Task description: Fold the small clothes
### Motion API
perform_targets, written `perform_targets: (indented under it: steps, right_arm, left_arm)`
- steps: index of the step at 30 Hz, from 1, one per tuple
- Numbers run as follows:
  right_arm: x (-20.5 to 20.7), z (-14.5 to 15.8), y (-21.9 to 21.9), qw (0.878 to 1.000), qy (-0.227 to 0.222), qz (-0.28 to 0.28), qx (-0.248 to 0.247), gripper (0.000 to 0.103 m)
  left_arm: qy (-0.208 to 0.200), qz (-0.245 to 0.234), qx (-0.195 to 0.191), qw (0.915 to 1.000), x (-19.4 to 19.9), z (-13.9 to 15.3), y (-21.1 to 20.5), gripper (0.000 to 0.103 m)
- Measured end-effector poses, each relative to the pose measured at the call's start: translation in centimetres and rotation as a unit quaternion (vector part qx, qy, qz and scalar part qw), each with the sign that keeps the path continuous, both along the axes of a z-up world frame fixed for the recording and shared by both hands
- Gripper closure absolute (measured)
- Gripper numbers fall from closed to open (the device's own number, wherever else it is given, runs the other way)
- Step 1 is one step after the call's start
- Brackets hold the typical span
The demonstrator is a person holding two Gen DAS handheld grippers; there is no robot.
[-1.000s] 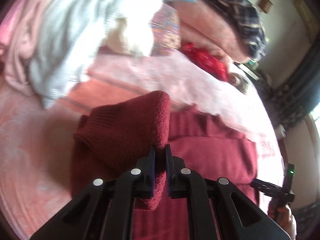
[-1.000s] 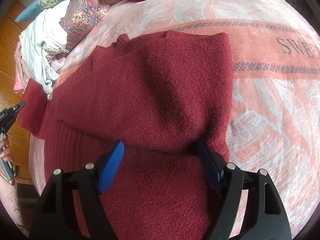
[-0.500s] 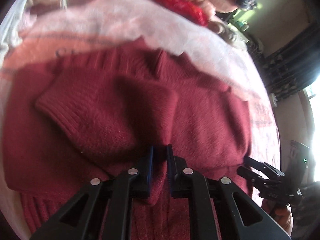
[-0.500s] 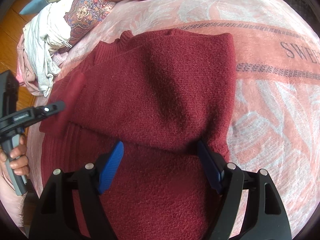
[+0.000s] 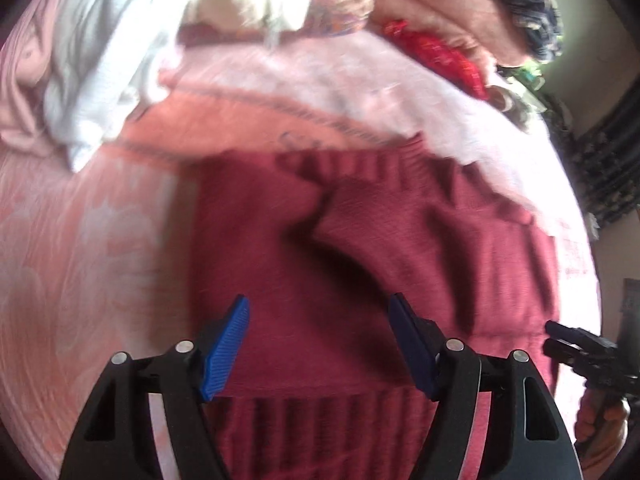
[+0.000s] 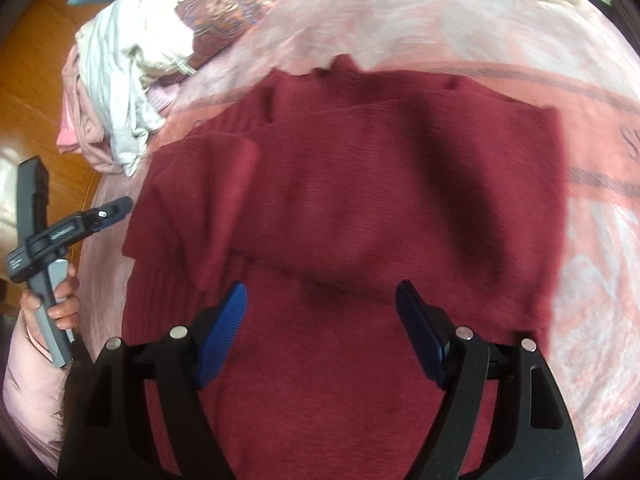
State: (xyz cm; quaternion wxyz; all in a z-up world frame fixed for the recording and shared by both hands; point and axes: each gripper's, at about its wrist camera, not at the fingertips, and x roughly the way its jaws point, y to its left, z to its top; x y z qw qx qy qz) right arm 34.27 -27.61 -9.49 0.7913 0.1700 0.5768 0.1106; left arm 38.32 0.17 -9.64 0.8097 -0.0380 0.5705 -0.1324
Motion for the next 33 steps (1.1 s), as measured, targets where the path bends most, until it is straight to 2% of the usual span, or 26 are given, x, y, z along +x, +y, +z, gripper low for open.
perform_targets:
  steps: [3,5,10,12,14,16,19,22,23,26,29,33]
  right_arm:
    - [1.9,-0.1,2.8,1.000,0.005,0.013,0.013,0.027]
    - [3.2,-0.4,4.0,1.000,0.012,0.015,0.016,0.027]
    - [5.9,-2.3,5.8,0.999,0.042,0.005,0.029,0.029]
    - [6.6,-3.1,6.1,0.998,0.049,0.008,0.049,0.045]
    - [7.0,-3.4,6.6,0.996,0.049,0.021,0.071,0.087]
    - [7.1,-3.0,6.6,0.996,0.036,0.026,0.072,0.094]
    - [6.5,-1.1,5.9,0.997,-0.004,0.037,0.068,0.095]
    - [6.2,-2.0,5.4,0.999,0.020,0.035,0.017,0.093]
    - [6.3,-2.8,5.3,0.999,0.034,0.035,-0.003,0.085]
    - [6.3,-3.6,5.0,0.999,0.038,0.034,0.002,0.082]
    - [6.2,-2.4,5.0,0.999,0.032,0.029,-0.012,0.073]
    - [6.1,0.4,5.5,0.999,0.014,0.022,-0.046,0.070]
  left_arm:
    - [0.028,-0.007,0.050,0.9983,0.4,-3.3,0.5,0.035]
    - [0.028,-0.015,0.079,0.9963,0.5,-4.8,0.1,0.036]
    - [0.020,-0.018,0.083,0.9962,0.4,-4.7,-0.1,0.037]
    - [0.018,-0.017,0.074,0.9969,0.1,-4.3,0.0,0.037]
    - [0.013,-0.013,0.069,0.9974,0.0,-3.8,0.2,0.037]
    - [-0.002,-0.006,0.056,0.9984,-0.2,-2.8,0.4,0.037]
    - [-0.027,-0.002,0.044,0.9987,-0.3,-1.9,0.4,0.035]
    - [-0.004,-0.010,0.070,0.9975,0.0,-3.7,-0.2,0.035]
    - [0.004,-0.010,0.075,0.9971,0.0,-4.6,-0.3,0.034]
    - [-0.002,-0.006,0.072,0.9974,0.0,-4.8,-0.4,0.033]
    - [0.006,-0.008,0.058,0.9983,0.3,-4.7,0.0,0.034]
    - [0.006,0.006,0.039,0.9992,0.6,-3.2,0.7,0.035]
